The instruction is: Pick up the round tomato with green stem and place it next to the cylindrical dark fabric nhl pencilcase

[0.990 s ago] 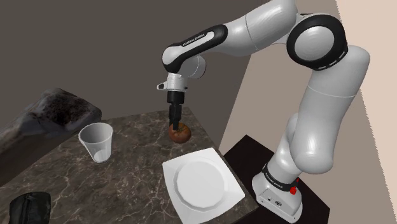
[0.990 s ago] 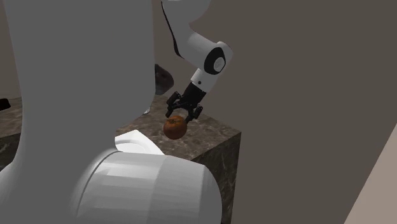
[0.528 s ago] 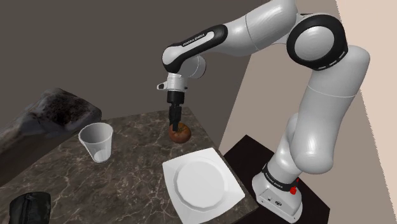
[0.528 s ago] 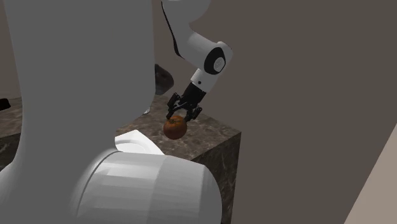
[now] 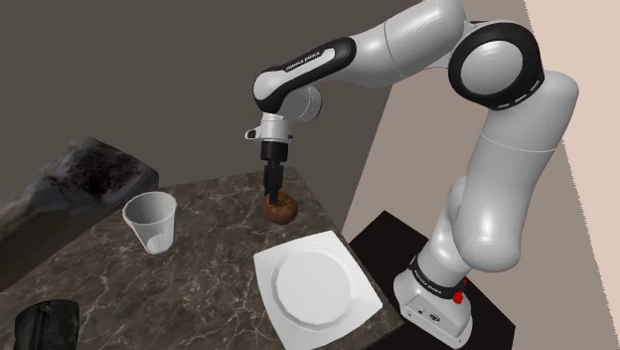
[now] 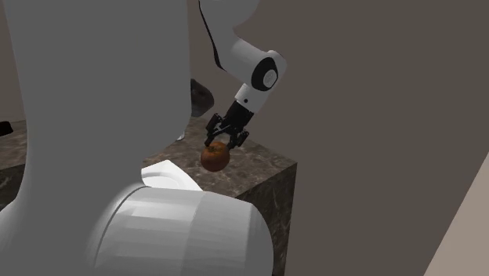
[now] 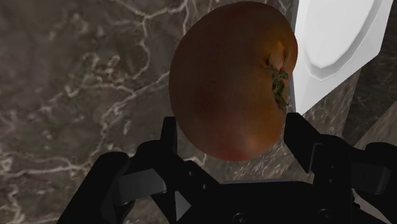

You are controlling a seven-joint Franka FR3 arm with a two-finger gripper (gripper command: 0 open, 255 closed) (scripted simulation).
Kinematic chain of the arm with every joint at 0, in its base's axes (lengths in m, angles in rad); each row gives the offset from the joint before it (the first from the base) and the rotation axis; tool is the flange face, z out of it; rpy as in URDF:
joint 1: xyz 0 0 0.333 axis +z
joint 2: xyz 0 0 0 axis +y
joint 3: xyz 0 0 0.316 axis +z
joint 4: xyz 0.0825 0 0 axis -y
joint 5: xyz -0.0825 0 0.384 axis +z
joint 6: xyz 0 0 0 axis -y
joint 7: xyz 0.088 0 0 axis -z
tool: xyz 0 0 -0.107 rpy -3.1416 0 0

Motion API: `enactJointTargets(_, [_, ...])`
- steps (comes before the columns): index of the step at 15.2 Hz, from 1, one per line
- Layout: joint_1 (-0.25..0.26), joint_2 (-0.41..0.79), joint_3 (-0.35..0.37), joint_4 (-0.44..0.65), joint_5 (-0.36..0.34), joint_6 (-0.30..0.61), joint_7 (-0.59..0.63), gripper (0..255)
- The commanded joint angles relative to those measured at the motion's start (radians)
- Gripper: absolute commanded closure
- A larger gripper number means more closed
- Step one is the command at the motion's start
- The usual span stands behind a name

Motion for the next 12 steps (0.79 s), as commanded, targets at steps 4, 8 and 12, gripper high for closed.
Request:
enactJointTargets(4, [-0.001,-0.035,-0.003,0.017,-0.014,-0.044,0.028,255])
enactJointTargets(8, [-0.002,-0.062,-0.005,0.037,-0.024,-0.084,0.053,255])
enactJointTargets(12, [-0.003,-0.087,-0.007,0.060,-0.033,-0.125,0.077,255])
